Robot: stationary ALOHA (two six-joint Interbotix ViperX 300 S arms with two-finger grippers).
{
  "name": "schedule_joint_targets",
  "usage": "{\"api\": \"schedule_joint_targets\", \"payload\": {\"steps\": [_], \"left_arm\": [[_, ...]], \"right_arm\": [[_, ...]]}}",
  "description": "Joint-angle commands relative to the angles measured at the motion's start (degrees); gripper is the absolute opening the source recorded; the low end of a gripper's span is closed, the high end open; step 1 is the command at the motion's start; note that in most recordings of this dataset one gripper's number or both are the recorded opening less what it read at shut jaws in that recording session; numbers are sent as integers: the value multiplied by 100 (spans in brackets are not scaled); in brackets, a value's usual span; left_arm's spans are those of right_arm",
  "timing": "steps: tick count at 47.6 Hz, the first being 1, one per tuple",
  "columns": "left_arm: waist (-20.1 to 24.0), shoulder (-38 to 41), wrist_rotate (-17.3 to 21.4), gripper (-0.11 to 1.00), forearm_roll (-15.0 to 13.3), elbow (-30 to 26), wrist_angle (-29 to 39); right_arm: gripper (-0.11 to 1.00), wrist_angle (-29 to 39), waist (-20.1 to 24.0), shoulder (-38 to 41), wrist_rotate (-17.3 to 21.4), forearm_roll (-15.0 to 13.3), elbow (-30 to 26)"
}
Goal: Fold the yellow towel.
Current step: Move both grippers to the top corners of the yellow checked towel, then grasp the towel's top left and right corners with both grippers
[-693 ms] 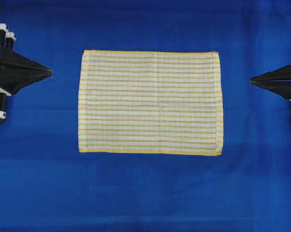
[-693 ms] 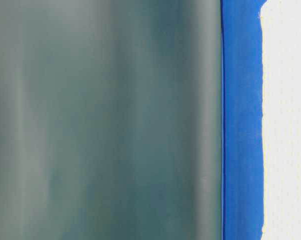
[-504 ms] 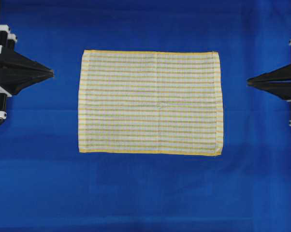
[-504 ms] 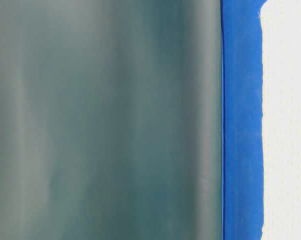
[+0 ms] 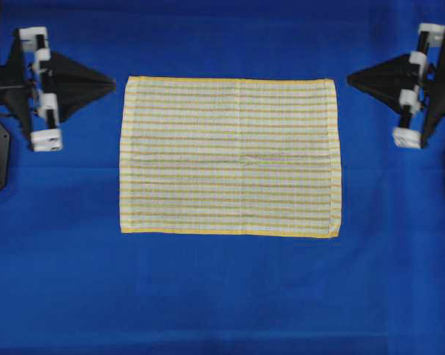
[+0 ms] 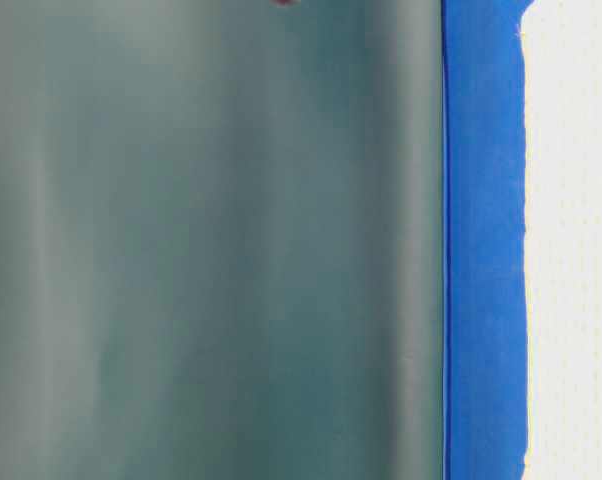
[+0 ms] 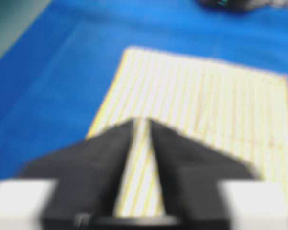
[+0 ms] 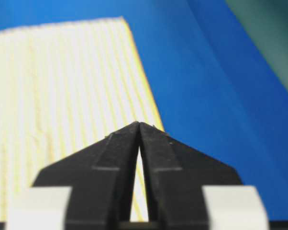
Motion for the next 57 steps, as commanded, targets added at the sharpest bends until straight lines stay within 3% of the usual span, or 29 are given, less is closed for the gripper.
{"api": "schedule_joint_targets", "payload": {"steps": [1, 9, 12, 17, 23, 35, 52, 57], "left_arm": [[176, 378, -9, 29, -26, -35, -176], [501, 1063, -9, 77, -26, 88, -369], [650, 1327, -9, 82, -35, 114, -457], [914, 1793, -18, 75, -62, 141, -703], [1160, 2470, -18, 75, -53, 114, -1134], [1195, 3516, -26, 75, -62, -44, -1582], [1204, 4069, -26, 73, -70, -281, -1608], [1204, 4078, -26, 67, -132, -272, -1547]], "right_arm": [[17, -26, -246, 378, 9, 62, -114], [65, -114, -580, 1230, -9, 79, -167], [74, -202, -703, 1512, -9, 79, -167], [67, -457, -923, 2004, -9, 79, -141], [64, -835, -1063, 2514, -9, 79, -114], [64, -1099, -1063, 3270, -9, 79, -299], [62, -1424, -1063, 3955, -9, 202, -439], [51, -1424, -1046, 4017, -9, 202, -422]]}}
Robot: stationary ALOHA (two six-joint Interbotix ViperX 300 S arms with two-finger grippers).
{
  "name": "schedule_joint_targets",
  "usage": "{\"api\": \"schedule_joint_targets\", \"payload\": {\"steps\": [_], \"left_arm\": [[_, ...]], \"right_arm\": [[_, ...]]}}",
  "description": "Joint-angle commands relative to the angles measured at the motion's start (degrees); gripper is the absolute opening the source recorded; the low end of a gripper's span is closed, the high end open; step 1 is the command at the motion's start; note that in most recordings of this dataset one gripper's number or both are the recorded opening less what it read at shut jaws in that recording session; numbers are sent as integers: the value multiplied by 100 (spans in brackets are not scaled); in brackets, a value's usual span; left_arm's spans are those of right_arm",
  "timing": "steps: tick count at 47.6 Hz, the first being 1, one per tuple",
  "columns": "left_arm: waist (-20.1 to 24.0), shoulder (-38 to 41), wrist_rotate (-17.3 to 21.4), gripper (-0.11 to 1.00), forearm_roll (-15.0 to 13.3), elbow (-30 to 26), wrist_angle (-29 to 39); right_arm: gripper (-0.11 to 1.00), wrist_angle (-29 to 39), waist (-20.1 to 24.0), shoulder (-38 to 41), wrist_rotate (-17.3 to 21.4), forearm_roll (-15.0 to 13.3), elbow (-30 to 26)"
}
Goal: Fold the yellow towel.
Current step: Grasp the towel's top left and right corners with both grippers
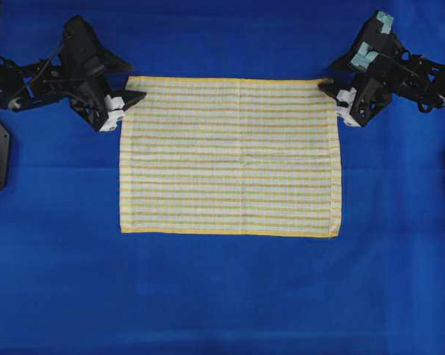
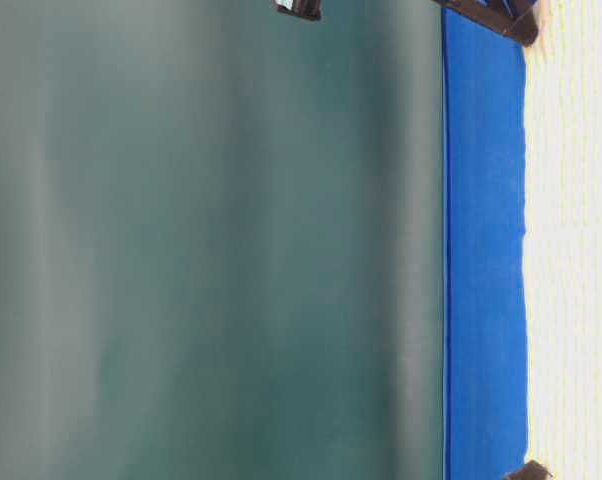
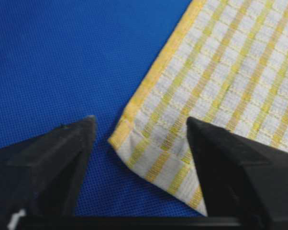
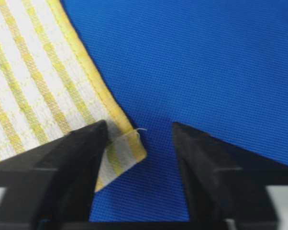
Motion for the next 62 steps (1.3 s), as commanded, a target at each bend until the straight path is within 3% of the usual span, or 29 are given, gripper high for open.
{"api": "schedule_joint_targets", "payload": {"steps": [1, 9, 13, 26, 49, 62], "left_arm": [[18, -44, -9, 63, -44, -44, 9], [-26, -53, 0, 18, -44, -35, 70], [-70, -53, 9, 2, -44, -53, 70], [-79, -176, 79, 1, -44, -79, 88], [-35, -1775, 193, 1, 9, -79, 1239], [-79, -1863, 255, 1, 18, -35, 1362]], "right_arm": [[47, -18, 0, 18, -18, 35, -44], [6, -26, 70, 0, -18, 18, -44], [4, -26, 79, -18, -18, 18, -44], [4, 9, 97, -343, -18, 26, -62], [4, 527, 114, -1292, -35, 26, 0], [4, 563, 272, -1318, -9, 53, 35]]}}
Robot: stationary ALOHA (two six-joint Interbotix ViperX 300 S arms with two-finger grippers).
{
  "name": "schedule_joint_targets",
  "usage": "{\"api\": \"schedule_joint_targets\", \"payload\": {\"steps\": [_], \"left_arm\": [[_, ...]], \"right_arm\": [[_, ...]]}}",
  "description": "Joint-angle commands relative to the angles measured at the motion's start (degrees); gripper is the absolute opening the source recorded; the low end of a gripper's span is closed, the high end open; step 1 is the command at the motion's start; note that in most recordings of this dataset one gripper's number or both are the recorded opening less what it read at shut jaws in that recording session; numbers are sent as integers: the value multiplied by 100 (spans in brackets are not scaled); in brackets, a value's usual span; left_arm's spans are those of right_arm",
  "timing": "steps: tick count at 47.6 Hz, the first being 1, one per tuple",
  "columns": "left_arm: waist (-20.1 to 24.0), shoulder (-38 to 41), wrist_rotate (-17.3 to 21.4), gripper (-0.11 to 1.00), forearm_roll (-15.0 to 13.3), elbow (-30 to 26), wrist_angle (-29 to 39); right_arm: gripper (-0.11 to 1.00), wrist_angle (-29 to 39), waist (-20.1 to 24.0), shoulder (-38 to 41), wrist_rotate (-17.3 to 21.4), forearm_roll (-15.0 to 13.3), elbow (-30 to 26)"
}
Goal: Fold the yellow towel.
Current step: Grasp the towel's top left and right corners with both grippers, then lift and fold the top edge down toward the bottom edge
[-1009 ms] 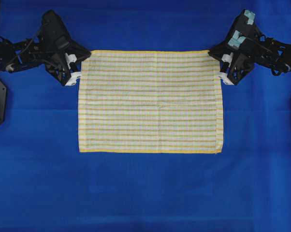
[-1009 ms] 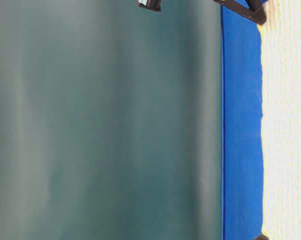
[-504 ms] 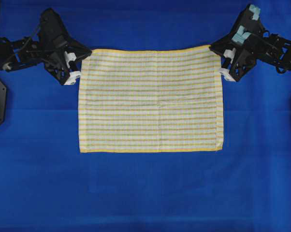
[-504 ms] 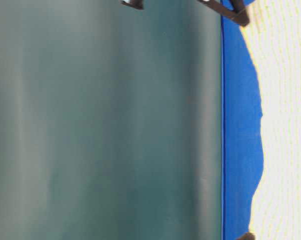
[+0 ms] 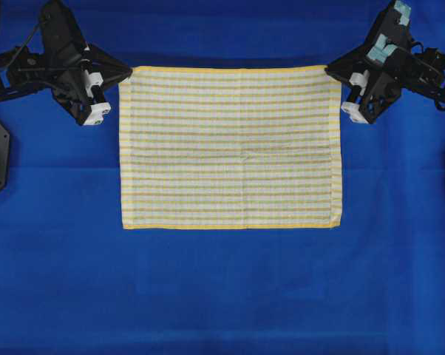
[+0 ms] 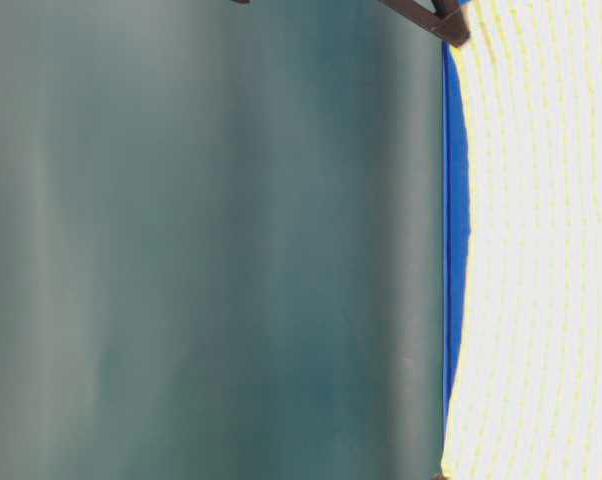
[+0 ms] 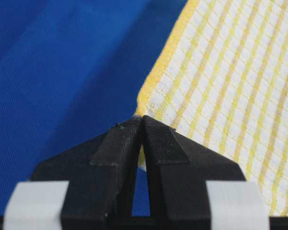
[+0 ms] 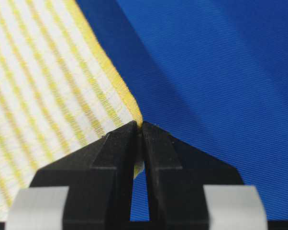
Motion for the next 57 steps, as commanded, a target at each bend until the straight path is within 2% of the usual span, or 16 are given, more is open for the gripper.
{"api": "schedule_joint_targets", "payload": {"steps": [1, 12, 20, 28, 34, 48, 57], "left_arm": [[-35, -70, 9, 1, 9, -53, -18], [-343, -97, -9, 1, 9, 0, -18], [-844, -123, -88, 1, -18, 53, -18], [-1433, -211, -431, 1, -26, 158, -18], [-1951, -387, -826, 1, -26, 255, -18], [-2997, -738, -1696, 1, -26, 316, -18], [-3401, -677, -1872, 1, -26, 290, -18]], "right_arm": [[4, 9, 105, -114, 18, 44, -18], [4, 281, 413, -431, 18, 378, 193], [4, 387, 853, -861, 18, 598, 369], [4, 738, 1397, -1213, 18, 888, 483], [4, 949, 1802, -1336, 18, 1160, 527], [4, 967, 2698, -1327, 18, 1591, 563], [4, 958, 2997, -1318, 18, 1767, 554]]}}
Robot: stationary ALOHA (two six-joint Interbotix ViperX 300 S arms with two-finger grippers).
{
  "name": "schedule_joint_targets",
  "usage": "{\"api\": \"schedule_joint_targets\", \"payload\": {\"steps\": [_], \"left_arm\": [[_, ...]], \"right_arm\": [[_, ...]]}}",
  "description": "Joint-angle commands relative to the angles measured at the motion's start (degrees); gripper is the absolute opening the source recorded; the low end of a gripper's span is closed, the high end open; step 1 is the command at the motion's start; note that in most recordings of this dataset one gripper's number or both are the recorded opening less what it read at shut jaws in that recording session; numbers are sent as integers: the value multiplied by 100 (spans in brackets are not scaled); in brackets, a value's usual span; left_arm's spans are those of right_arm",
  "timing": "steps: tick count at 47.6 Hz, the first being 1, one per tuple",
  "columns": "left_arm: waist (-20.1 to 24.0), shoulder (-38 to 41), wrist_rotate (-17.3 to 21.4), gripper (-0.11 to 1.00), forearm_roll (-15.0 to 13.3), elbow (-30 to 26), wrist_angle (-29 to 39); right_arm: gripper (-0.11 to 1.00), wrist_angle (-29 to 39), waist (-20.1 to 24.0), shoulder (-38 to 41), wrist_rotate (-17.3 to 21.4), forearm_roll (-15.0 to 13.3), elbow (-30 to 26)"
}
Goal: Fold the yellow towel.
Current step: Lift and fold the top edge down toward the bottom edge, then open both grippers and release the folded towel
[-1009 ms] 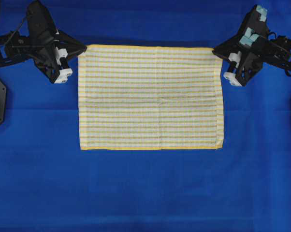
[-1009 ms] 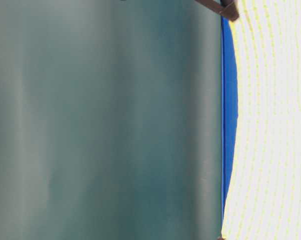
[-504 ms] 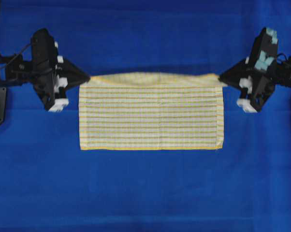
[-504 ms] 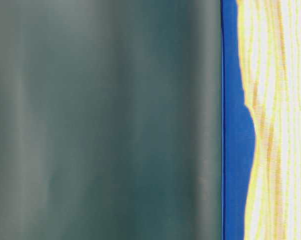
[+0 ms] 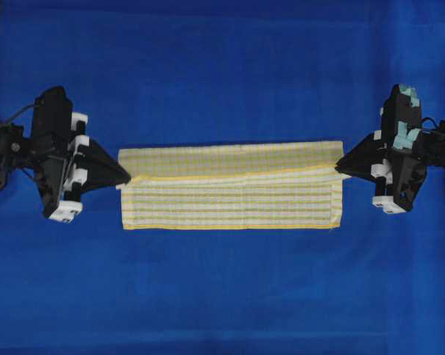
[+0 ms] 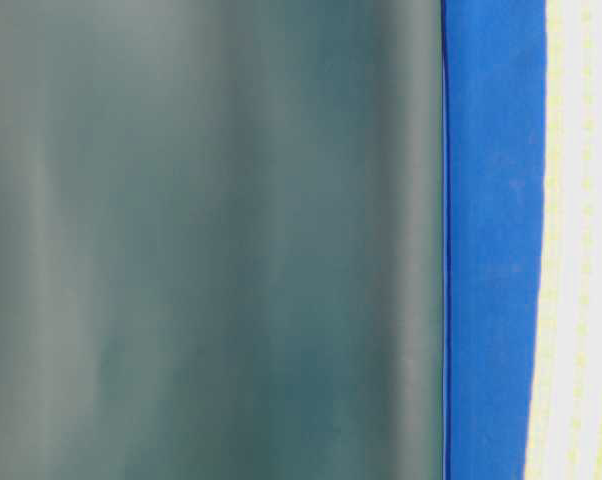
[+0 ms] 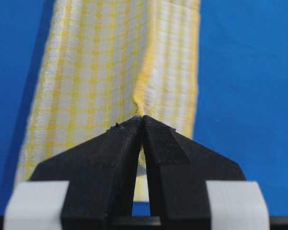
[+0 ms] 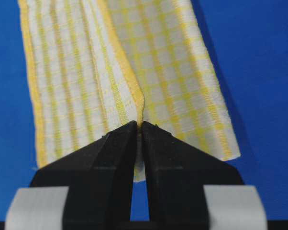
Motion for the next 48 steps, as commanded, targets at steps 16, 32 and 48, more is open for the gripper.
{"api": "schedule_joint_targets", "payload": {"steps": [16, 32, 48], "left_arm": [[-378, -18, -237, 1, -18, -62, 53], [-378, 26, -246, 1, -18, -88, 264], [-378, 35, -246, 1, -18, -123, 308]], "right_arm": [[4, -149, 396, 211, -9, 272, -158], [4, -158, 562, 642, -9, 281, -439], [4, -132, 571, 650, -9, 281, -448]]}}
